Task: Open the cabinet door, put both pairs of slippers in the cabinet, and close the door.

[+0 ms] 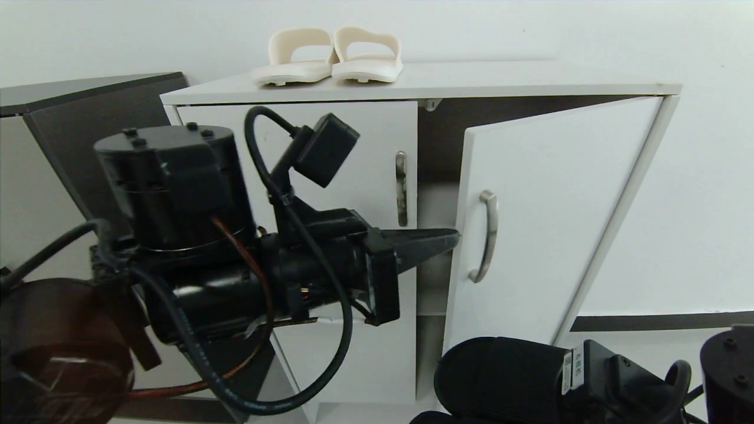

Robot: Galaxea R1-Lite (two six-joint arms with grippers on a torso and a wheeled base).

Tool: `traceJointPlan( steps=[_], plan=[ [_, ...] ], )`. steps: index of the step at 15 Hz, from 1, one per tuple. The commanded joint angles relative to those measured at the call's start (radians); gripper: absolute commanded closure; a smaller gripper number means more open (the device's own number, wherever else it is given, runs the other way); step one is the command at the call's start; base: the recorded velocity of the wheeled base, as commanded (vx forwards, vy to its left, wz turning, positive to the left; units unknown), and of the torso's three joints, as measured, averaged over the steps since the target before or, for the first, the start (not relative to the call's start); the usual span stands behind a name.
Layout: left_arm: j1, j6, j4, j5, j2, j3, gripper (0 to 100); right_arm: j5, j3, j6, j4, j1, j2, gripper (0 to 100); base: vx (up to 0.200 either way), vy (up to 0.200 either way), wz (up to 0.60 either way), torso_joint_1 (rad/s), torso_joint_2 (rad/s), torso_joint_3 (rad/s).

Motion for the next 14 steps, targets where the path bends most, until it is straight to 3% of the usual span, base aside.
traceJointPlan(
  steps=[1,3,7,9,14],
  plan=[
    [0.074,-0.076,-0.005,-0.009,-0.083,0.020,100,0.000,-0.001,0.000,0.000,0.005,0.001,100,0.000,0.000,0.00,0.000,0.00,0.000],
    [0.117,-0.114,-0.006,-0.016,-0.008,-0.055,100,-0.006,-0.007,0.000,0.001,0.008,0.015,100,0.000,0.000,0.00,0.000,0.00,0.000],
    [0.124,-0.114,-0.084,-0.025,0.176,-0.162,100,-0.009,-0.008,0.001,0.001,0.010,0.032,100,0.000,0.000,0.00,0.000,0.00,0.000],
    [0.115,-0.113,-0.101,-0.025,0.247,-0.213,100,-0.034,-0.028,0.006,0.084,0.025,0.026,100,0.000,0.000,0.00,0.000,0.00,0.000],
    [0.098,-0.106,-0.140,-0.024,0.282,-0.214,100,-0.054,-0.071,0.061,0.165,0.074,0.019,100,0.000,0.000,0.00,0.000,0.00,0.000]
  ],
)
